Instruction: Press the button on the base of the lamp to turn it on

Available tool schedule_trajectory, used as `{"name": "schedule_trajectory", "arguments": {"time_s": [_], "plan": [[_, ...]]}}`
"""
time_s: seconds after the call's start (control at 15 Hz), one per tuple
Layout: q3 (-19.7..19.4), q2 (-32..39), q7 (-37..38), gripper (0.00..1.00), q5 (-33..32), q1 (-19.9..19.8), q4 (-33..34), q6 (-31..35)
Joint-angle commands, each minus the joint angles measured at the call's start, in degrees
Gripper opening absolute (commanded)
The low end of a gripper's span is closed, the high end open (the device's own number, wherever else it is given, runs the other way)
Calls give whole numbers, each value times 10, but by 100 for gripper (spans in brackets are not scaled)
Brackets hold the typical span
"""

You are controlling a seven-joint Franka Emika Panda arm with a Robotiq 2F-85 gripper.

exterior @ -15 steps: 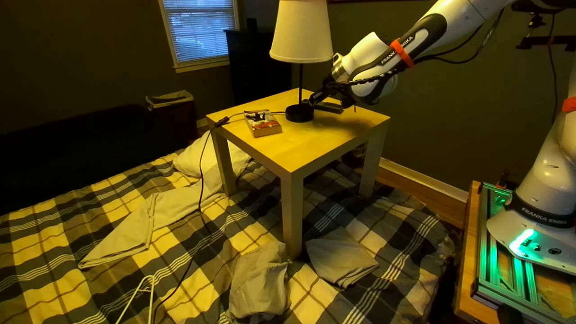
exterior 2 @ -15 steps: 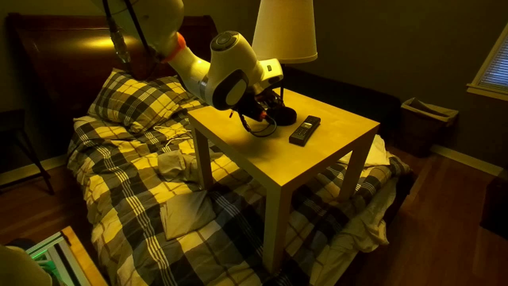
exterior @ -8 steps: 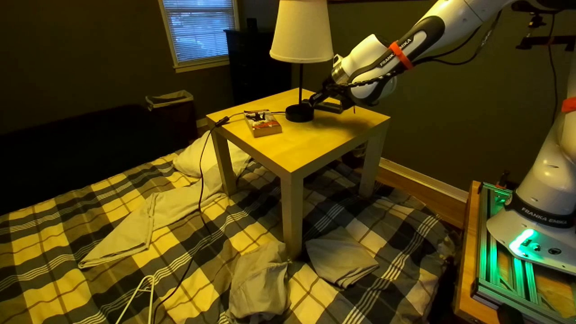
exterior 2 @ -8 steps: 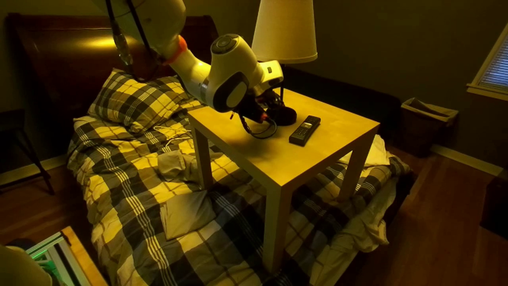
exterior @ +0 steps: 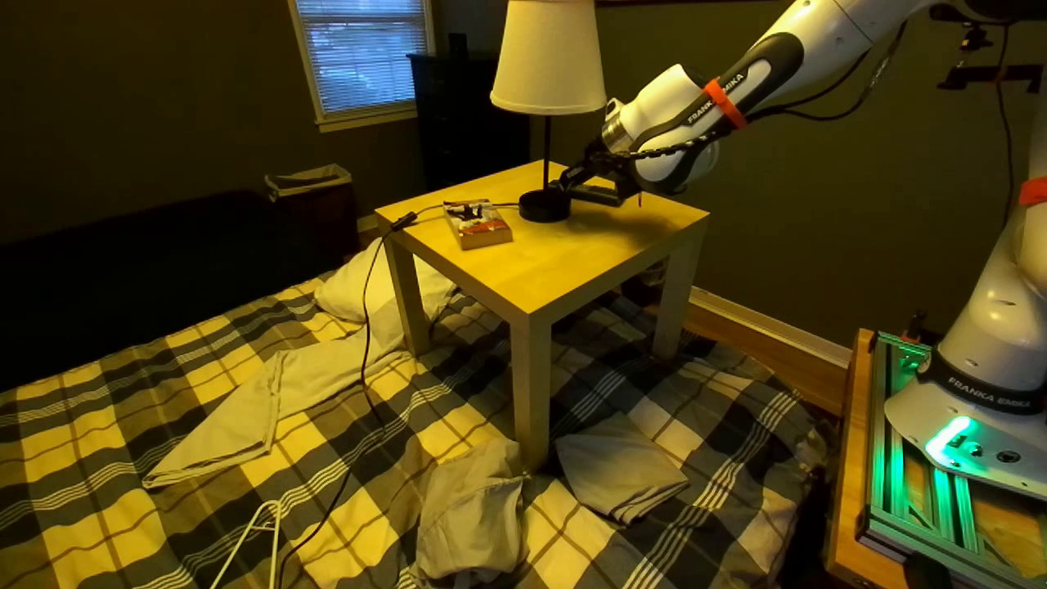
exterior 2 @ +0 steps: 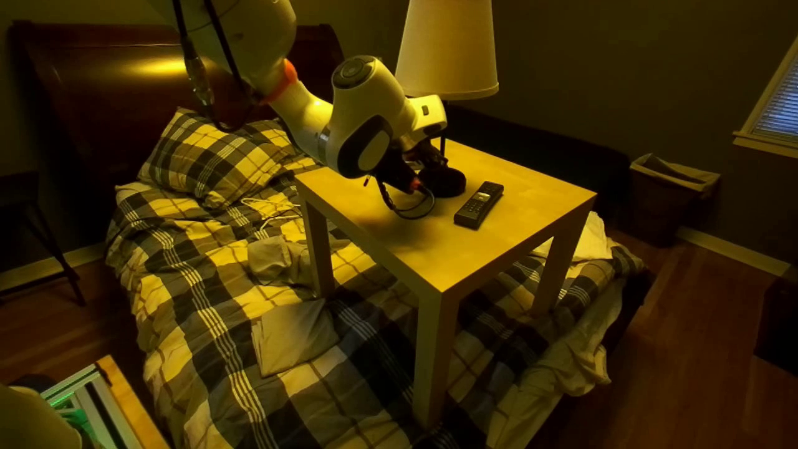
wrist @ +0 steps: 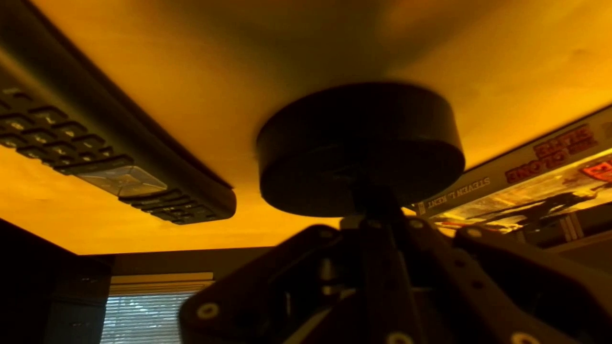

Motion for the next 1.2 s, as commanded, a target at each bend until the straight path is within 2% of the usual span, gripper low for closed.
{"name": "schedule_trajectory", "arguments": {"time_s": [0.0, 1.13], "plan": [[-13, 14, 21, 0, -12, 8, 6, 18], [-14, 25, 34, 0, -9, 10, 19, 24]]}}
